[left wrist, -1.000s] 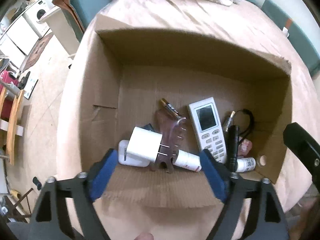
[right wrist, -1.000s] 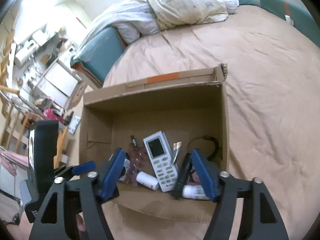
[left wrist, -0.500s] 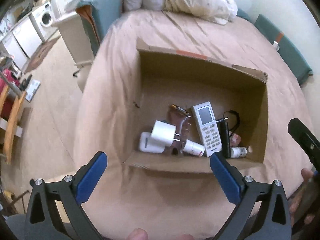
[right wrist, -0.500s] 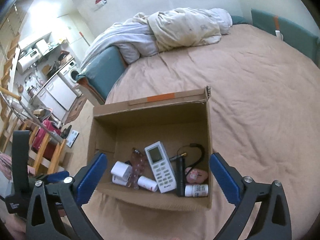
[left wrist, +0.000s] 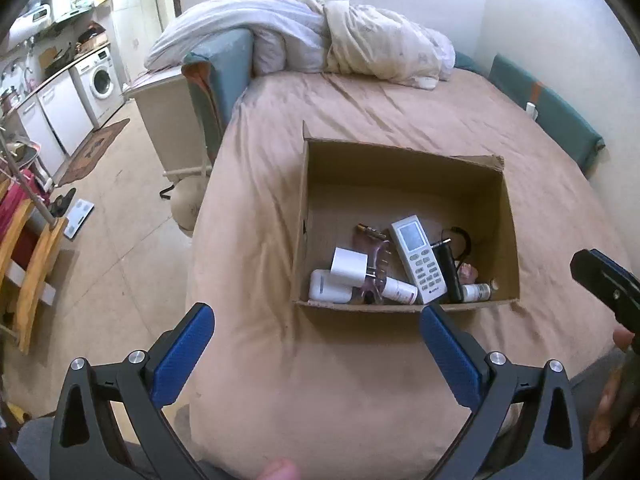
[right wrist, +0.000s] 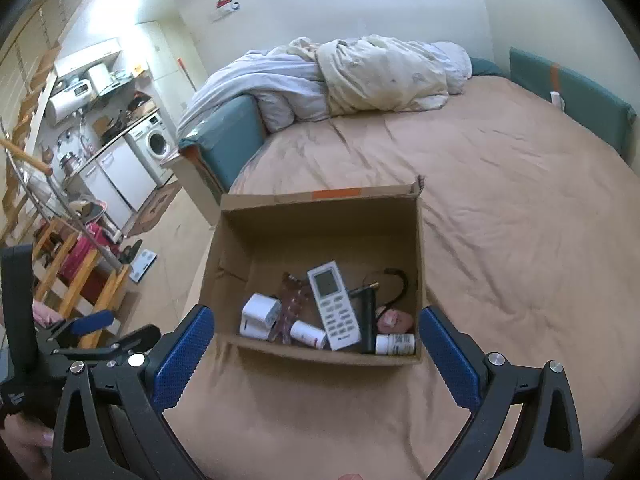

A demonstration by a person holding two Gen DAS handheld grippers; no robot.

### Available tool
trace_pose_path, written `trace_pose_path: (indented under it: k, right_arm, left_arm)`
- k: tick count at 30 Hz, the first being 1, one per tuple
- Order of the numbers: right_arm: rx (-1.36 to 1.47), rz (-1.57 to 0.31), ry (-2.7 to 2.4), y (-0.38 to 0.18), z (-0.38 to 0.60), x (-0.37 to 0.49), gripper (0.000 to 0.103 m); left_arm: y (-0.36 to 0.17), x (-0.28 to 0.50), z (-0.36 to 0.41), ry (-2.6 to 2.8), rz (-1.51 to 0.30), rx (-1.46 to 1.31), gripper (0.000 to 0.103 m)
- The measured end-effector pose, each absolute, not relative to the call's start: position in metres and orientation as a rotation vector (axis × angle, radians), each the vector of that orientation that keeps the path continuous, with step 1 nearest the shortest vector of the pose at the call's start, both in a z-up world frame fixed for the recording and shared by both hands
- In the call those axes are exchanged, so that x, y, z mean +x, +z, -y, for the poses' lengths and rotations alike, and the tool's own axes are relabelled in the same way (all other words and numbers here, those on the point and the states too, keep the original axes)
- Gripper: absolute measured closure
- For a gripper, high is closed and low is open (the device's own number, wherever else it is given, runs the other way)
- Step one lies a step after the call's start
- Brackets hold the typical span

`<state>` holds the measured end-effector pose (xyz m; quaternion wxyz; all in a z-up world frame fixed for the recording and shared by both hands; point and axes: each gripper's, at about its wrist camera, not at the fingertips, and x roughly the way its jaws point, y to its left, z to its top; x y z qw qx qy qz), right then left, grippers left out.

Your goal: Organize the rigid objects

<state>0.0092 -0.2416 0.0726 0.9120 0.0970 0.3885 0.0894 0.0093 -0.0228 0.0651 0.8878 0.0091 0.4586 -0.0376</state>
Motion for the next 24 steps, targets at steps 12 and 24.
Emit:
trace_pose_path:
  k: [12,24]
  right_arm:
    - [0.037,-0.743,0.120,0.038,0.216,-0.007,0.000]
    - [0.142,-0.834,0.096,0.020,0.233,0.011,0.000]
  left_arm:
    - [0.033,0.010,0.014,-0.022,-0.925,0.005,0.001]
    - [0.006,0.026,-0.003,0.038,-1.040,-0.089,0.001]
